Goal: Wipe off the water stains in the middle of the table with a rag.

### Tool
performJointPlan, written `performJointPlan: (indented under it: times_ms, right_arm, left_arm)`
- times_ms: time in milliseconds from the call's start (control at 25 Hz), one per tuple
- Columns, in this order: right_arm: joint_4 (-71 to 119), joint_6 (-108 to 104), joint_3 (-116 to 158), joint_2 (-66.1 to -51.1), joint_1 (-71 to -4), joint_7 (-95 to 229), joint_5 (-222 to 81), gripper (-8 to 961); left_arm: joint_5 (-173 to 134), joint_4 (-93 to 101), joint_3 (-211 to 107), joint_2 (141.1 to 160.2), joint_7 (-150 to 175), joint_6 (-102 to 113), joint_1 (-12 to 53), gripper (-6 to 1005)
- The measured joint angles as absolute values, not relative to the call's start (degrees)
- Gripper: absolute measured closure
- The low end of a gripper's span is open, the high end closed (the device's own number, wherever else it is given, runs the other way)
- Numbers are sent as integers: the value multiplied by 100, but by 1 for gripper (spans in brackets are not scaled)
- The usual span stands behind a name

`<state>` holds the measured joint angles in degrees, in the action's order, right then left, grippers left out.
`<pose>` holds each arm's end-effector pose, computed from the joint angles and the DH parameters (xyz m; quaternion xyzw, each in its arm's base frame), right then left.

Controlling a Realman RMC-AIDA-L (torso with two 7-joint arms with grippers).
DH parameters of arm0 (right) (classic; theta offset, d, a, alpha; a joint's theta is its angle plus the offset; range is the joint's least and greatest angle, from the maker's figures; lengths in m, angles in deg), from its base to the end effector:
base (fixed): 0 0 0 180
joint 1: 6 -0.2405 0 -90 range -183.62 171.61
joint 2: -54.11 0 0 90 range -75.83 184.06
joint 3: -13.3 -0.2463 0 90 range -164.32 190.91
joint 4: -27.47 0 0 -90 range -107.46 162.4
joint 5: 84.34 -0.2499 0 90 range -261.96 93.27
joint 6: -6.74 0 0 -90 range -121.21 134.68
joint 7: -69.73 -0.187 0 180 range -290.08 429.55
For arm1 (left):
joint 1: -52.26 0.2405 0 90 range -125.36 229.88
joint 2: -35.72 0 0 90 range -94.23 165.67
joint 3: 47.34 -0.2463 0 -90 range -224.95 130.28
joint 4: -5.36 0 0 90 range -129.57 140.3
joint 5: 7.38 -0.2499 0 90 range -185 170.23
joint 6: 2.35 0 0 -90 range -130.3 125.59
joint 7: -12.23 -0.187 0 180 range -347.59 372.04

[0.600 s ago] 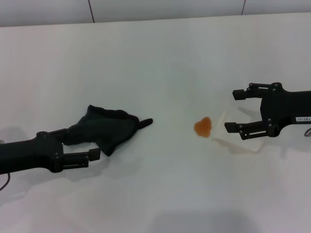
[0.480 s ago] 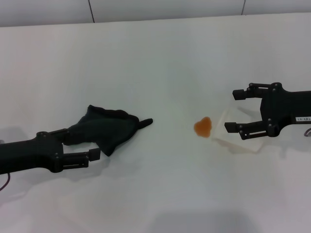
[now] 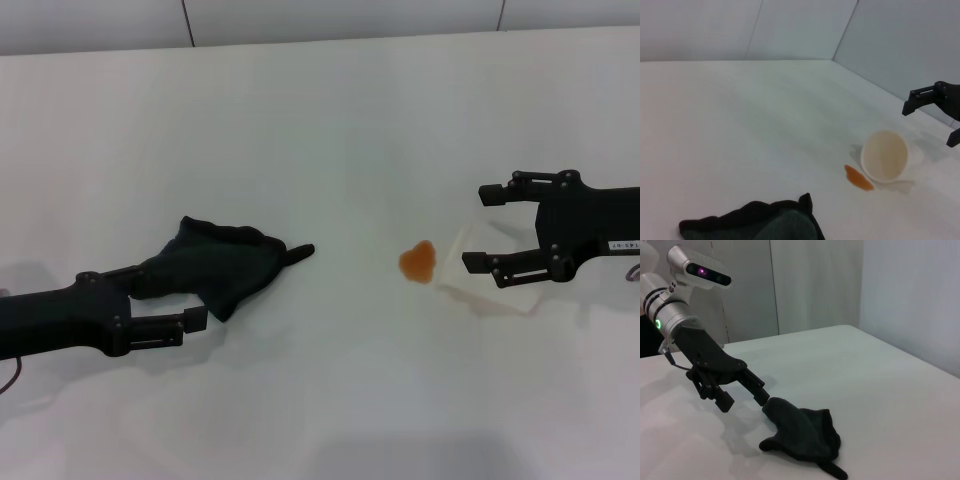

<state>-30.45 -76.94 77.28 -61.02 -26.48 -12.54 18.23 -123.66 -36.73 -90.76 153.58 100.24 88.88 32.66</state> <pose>0.2380 0.3731 -0.0048 -0.9697 0.0999 0.1639 0.1513 -0.3210 0.3190 -0.0213 -0.9165 -0.3288 -0.1972 0.1142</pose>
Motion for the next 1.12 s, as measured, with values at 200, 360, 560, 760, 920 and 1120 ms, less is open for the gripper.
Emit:
performJointPlan:
  times_ms: [200,360,560,760,920,1120]
  right_arm:
    - [-3045,-7694,7728,-6102,-2648,-1254,1823,86]
    - [-3045,-7693,7728,-6102,-2648,-1254,1823,88]
    - [-3112,-7695,7728,-6100,-2671,-1321,1848,89]
    - [-3569,-7706,7719,-6060,-2693,-1714,2052,90]
    - [-4293,-7735,7505,-6034,-2866,-2602,2738,91]
    - [-4968,-8251,7427,-5891,-3226,-3947,3654,93]
  left_arm:
    - [-12366,-3673,-9076,15352,10027,8888,3266,124]
    - [-12366,-3673,-9076,15350,10029,8888,3266,124]
    - [-12366,-3673,-9075,15349,10029,8881,3266,124]
    - [-12366,-3673,-9075,15337,10029,8879,3266,124]
    - [-12366,-3675,-9075,15330,10029,8878,3261,124]
    - [-12366,-3695,-9075,15318,10029,8878,3238,124]
